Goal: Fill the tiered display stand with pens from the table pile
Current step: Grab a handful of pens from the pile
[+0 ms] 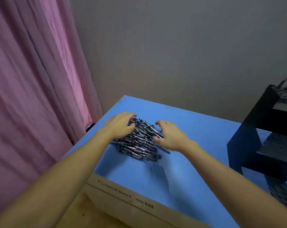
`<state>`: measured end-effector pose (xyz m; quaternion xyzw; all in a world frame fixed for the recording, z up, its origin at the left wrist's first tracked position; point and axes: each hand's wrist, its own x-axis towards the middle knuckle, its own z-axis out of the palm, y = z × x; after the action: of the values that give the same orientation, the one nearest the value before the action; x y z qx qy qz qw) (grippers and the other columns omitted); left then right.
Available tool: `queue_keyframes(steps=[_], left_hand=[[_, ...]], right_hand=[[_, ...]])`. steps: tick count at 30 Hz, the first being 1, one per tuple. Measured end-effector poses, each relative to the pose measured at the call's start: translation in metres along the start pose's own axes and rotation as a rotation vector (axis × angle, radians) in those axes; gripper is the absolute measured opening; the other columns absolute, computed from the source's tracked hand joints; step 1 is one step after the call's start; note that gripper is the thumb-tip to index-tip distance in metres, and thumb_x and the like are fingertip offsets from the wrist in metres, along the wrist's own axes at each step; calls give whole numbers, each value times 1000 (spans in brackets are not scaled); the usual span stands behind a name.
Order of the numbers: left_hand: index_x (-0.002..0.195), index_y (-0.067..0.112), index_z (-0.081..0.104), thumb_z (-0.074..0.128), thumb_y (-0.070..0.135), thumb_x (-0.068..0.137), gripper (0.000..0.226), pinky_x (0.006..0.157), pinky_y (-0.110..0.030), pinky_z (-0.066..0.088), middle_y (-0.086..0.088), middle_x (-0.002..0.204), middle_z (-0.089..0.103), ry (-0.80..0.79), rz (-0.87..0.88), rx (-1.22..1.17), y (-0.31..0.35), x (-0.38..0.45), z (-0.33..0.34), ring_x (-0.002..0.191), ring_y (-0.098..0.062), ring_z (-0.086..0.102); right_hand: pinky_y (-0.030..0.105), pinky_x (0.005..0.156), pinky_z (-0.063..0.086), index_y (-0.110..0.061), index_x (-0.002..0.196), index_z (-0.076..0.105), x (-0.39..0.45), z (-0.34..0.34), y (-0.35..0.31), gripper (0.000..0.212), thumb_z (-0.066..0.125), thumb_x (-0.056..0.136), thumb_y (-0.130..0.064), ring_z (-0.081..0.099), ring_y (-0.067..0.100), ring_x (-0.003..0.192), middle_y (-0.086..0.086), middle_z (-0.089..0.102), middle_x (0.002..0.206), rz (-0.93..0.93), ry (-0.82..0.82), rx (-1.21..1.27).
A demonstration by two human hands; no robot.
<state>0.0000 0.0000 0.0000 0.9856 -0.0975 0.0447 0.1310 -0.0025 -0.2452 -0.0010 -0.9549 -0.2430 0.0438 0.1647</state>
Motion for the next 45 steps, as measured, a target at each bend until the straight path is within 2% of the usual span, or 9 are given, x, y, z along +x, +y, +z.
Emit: queue_keyframes(steps=[2,5,9,13,19,26,32,40,45], left_hand=[[145,23,51,54,38,94,53,107,-44,45,-2,143,58,-29,28,25,-23,7,5,133,-27,52],[148,25,46,58,42,89,63,106,-43,45,-1,143,53,-125,106,92,-48,16,19,135,-25,48],[151,23,43,67,48,83,77,105,-39,45,0,147,49,-189,278,196,-62,31,29,134,-24,46],[149,22,42,71,59,71,92,109,-41,43,2,145,48,-297,420,203,-57,45,50,132,-20,44],[143,13,41,83,55,63,101,103,-41,46,-3,138,40,-400,465,301,-55,66,73,124,-24,43],[145,9,35,85,57,60,110,110,-42,40,-7,133,34,-458,457,338,-51,78,80,121,-26,34],[131,10,44,85,52,66,87,106,-41,42,-6,127,41,-447,481,309,-56,85,78,116,-24,38],[131,9,40,82,60,69,91,99,-44,43,-8,129,43,-374,507,455,-51,81,89,117,-28,42],[118,10,47,82,45,77,64,95,-39,41,-8,122,50,-375,497,338,-50,79,91,111,-26,46]], right_hand=[[44,98,48,-15,137,47,16,15,-10,65,60,82,-48,51,30,123,9,56,128,31,-24,4],[42,97,48,-14,138,45,32,32,-20,76,54,72,-51,50,30,122,9,54,131,88,-90,-4],[37,102,45,-13,144,43,52,45,-21,73,68,80,-36,47,29,129,9,52,139,150,-91,2],[38,100,46,-14,143,43,63,49,-16,73,67,78,-36,47,28,128,8,52,138,209,-123,-20],[38,99,48,-13,141,45,65,45,-6,70,68,77,-32,50,28,125,9,53,136,259,-102,-14],[40,99,48,-15,142,43,66,49,-5,72,64,75,-32,51,27,123,7,53,133,279,-123,-1],[42,98,49,-16,137,45,72,49,-3,68,61,73,-34,51,27,120,6,53,129,268,-130,-10],[41,102,48,-15,141,44,71,48,0,72,61,74,-33,50,26,126,5,52,136,261,-119,18],[37,103,46,-13,143,43,68,43,4,68,65,80,-25,50,24,126,7,51,138,255,-101,23]])
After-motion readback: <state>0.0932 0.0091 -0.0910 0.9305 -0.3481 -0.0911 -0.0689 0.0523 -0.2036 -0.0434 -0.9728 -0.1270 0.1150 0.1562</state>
